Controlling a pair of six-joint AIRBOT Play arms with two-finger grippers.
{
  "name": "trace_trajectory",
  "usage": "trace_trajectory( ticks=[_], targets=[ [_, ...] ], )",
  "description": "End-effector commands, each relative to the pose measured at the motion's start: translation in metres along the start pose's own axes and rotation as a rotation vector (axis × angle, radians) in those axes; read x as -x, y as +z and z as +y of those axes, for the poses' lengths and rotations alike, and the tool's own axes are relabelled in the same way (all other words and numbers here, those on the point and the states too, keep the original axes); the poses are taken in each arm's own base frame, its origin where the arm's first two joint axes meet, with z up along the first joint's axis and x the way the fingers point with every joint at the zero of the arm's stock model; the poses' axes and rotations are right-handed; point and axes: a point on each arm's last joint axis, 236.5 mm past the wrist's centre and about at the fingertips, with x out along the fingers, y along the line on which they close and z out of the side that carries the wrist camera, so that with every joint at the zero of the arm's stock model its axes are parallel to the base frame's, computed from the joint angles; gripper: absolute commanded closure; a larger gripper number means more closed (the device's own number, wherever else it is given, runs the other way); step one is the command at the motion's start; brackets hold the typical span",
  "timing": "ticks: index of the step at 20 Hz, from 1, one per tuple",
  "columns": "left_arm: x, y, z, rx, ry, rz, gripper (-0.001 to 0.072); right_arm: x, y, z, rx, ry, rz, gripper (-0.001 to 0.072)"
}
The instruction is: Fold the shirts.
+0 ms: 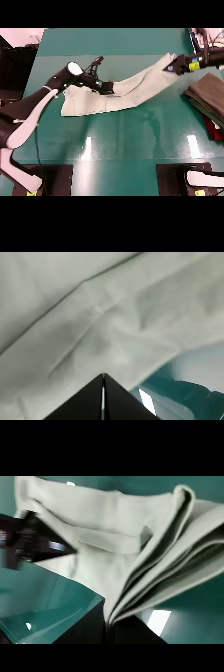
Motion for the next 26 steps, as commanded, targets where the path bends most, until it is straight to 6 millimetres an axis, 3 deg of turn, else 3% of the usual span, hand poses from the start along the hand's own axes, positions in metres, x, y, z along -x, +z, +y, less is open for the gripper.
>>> trace_trajectory(
  ticks=[1, 5, 9, 11, 14, 17, 21, 23, 26],
  targets=[
    [-0.038, -0.002, 0.005, 0.02, -0.009, 0.062, 0.0683, 0.003, 0.022, 0.073, 0.13, 0.05, -0.037, 0.07],
    [-0.044, 0.001, 0.01, 0.024, -0.003, 0.059, 0.0683, -0.027, 0.025, 0.127, 0.235, 0.123, 0.011, 0.07],
    [-0.04, 0.0, 0.007, 0.007, -0.008, 0.07, 0.0682, -0.061, 0.022, 0.154, 0.296, 0.17, 0.064, 0.07],
    [-0.029, 0.002, 0.007, -0.009, -0.008, 0.093, 0.0683, -0.076, 0.017, 0.159, 0.292, 0.183, 0.075, 0.07],
    [0.01, 0.014, 0.025, -0.047, 0.037, 0.12, 0.0683, -0.092, 0.015, 0.159, 0.268, 0.186, 0.07, 0.07],
    [0.077, 0.035, 0.051, -0.064, 0.135, 0.062, 0.0683, -0.102, 0.017, 0.167, 0.271, 0.195, 0.045, 0.07],
    [0.206, 0.047, 0.105, -0.07, 0.401, -0.045, 0.0683, -0.124, 0.015, 0.187, 0.289, 0.221, 0.027, 0.07],
    [0.267, 0.04, 0.118, -0.039, 0.485, -0.096, 0.0682, -0.144, 0.009, 0.197, 0.292, 0.237, 0.031, 0.07],
    [0.336, 0.033, 0.12, 0.004, 0.541, -0.201, 0.0682, -0.185, -0.01, 0.213, 0.309, 0.263, 0.066, 0.0699]
  ],
)
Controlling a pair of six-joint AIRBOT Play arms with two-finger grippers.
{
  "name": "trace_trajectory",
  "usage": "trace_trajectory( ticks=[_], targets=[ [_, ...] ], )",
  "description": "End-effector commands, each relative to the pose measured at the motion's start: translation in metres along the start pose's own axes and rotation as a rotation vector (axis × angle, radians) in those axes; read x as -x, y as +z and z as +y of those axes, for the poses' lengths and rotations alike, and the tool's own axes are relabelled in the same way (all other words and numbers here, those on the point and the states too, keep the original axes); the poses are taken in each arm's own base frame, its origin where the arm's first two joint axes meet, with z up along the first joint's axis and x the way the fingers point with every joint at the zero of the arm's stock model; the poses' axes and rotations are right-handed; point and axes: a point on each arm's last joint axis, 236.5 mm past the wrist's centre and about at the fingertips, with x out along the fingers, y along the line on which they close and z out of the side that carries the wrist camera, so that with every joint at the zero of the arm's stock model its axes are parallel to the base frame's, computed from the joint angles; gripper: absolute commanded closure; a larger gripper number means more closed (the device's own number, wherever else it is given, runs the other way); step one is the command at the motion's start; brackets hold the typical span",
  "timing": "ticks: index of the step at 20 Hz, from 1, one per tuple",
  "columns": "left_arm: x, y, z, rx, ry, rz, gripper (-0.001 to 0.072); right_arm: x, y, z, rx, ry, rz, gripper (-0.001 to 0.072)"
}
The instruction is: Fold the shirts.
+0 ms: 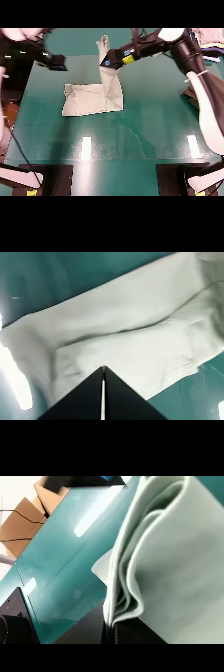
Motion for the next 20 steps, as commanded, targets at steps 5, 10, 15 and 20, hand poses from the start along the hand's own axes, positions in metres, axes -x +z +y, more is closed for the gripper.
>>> trace_trajectory(
  ticks=[5, 10, 15, 20],
  targets=[
    [0.106, -0.006, 0.047, 0.065, 0.148, -0.142, 0.0682, -0.134, -0.034, 0.024, 0.127, 0.053, 0.007, 0.0642],
    [0.105, -0.006, 0.039, 0.066, 0.11, -0.142, 0.0682, -0.171, -0.019, 0.055, 0.1, 0.14, -0.084, 0.0235],
    [0.104, -0.013, 0.037, 0.063, 0.103, -0.111, 0.0682, -0.097, -0.07, -0.026, 0.01, -0.006, 0.136, 0.0238],
    [0.103, -0.013, 0.032, 0.061, 0.087, -0.109, 0.0682, -0.011, -0.134, -0.141, -0.283, -0.149, 0.245, 0.0238]
  ],
)
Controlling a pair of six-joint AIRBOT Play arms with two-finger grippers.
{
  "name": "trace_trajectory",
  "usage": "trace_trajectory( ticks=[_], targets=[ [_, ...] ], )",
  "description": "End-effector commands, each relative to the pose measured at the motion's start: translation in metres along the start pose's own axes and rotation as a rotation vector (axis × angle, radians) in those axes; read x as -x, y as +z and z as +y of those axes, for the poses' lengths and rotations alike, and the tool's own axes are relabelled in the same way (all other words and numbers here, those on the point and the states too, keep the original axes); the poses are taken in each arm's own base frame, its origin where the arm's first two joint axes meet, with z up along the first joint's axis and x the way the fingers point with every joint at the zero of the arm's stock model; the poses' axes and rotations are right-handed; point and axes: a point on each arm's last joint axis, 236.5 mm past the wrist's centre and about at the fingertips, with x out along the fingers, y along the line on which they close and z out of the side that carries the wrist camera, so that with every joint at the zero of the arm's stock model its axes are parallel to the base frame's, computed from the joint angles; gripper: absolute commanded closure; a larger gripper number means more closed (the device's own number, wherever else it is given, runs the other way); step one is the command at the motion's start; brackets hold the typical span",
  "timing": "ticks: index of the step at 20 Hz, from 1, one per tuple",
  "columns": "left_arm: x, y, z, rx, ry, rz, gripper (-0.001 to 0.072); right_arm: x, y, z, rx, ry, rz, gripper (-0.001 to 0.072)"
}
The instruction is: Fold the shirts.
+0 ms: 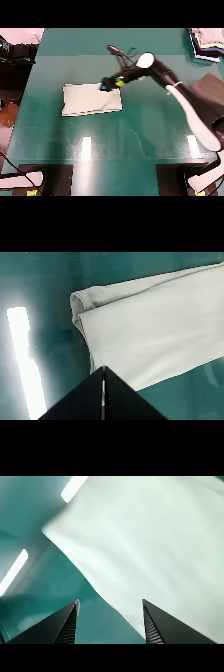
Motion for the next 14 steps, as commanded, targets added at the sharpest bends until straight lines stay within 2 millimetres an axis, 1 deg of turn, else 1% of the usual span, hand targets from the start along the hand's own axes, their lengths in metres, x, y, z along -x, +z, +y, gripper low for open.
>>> trace_trajectory(
  ticks=[1, 2, 3, 4, 5, 7, 10, 12, 14],
  targets=[
    [0.0, -0.001, -0.004, -0.004, -0.014, 0.002, 0.0682, 0.042, -0.051, -0.08, -0.221, -0.064, 0.076, 0.0238],
    [0.0, -0.001, -0.004, -0.003, -0.014, 0.002, 0.0682, 0.046, -0.06, -0.096, -0.279, -0.065, 0.075, 0.0236],
    [0.0, 0.0, -0.005, -0.003, -0.018, 0.002, 0.0682, 0.048, -0.067, -0.108, -0.335, -0.058, 0.065, 0.0202],
    [0.0, 0.0, -0.006, -0.003, -0.024, 0.0, 0.0682, 0.047, -0.072, -0.119, -0.39, -0.053, 0.046, 0.0111],
    [0.0, 0.0, -0.007, -0.002, -0.028, 0.0, 0.0682, 0.044, -0.076, -0.128, -0.429, -0.051, 0.033, 0.0105],
    [0.0, 0.001, -0.009, -0.002, -0.037, -0.003, 0.0682, 0.032, -0.079, -0.135, -0.481, -0.016, 0.017, 0.0106],
    [0.0, 0.001, -0.012, -0.001, -0.048, -0.004, 0.0682, 0.003, -0.069, -0.131, -0.523, 0.051, 0.007, 0.0107],
    [0.0, 0.001, -0.013, -0.001, -0.053, -0.004, 0.0682, -0.021, -0.063, -0.118, -0.505, 0.09, 0.036, 0.0109],
    [0.0, 0.001, -0.013, -0.001, -0.052, -0.003, 0.0682, -0.046, -0.05, -0.099, -0.469, 0.127, 0.045, 0.0114]
  ],
)
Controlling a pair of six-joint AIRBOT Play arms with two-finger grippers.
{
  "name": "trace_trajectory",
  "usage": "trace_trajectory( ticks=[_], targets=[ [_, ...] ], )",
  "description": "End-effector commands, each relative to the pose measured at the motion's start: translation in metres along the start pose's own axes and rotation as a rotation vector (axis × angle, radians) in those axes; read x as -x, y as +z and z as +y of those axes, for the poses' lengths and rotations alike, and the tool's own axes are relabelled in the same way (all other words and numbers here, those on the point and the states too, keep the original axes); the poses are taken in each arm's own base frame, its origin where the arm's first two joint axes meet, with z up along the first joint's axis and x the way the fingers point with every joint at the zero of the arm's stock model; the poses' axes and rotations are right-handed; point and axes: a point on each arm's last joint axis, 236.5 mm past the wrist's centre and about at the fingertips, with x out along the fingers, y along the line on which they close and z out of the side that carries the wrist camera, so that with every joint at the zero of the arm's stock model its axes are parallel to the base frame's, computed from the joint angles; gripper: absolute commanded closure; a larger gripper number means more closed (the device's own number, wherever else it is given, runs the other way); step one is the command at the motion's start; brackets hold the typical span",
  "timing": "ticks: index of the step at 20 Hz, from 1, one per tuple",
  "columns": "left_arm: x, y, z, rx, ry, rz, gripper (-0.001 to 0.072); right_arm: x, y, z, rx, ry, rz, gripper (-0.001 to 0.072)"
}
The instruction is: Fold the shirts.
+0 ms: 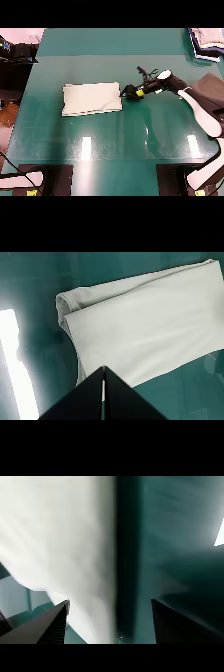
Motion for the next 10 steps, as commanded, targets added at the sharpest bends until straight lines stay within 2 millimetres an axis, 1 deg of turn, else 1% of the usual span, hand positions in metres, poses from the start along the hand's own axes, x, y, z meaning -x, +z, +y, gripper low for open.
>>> trace_trajectory(
  ticks=[1, 3, 4, 5, 6, 7, 8, 10],
  targets=[
    [0.0, 0.0, -0.001, 0.0, -0.005, -0.001, 0.0682, -0.041, 0.005, 0.025, 0.03, 0.055, 0.025, 0.0115],
    [0.0, 0.0, -0.001, 0.0, -0.005, 0.0, 0.0682, -0.063, 0.006, 0.045, 0.072, 0.08, 0.039, 0.0191],
    [0.0, 0.0, -0.001, 0.0, -0.005, 0.0, 0.0682, -0.074, 0.007, 0.052, 0.096, 0.082, 0.04, 0.0242],
    [0.0, -0.001, -0.001, 0.0, -0.006, 0.002, 0.0682, -0.08, 0.009, 0.058, 0.114, 0.081, 0.03, 0.0312],
    [0.0, -0.001, -0.001, 0.0, -0.006, 0.005, 0.0682, -0.085, 0.013, 0.064, 0.131, 0.08, 0.011, 0.0428],
    [0.0, -0.002, -0.002, -0.001, -0.007, 0.008, 0.0682, -0.088, 0.017, 0.069, 0.157, 0.078, -0.01, 0.0593],
    [0.0, -0.002, -0.002, 0.0, -0.007, 0.008, 0.0682, -0.089, 0.02, 0.075, 0.19, 0.08, -0.024, 0.0695],
    [0.0, -0.003, -0.002, 0.0, -0.007, 0.01, 0.0682, -0.084, 0.023, 0.084, 0.241, 0.088, -0.03, 0.0697]
  ],
)
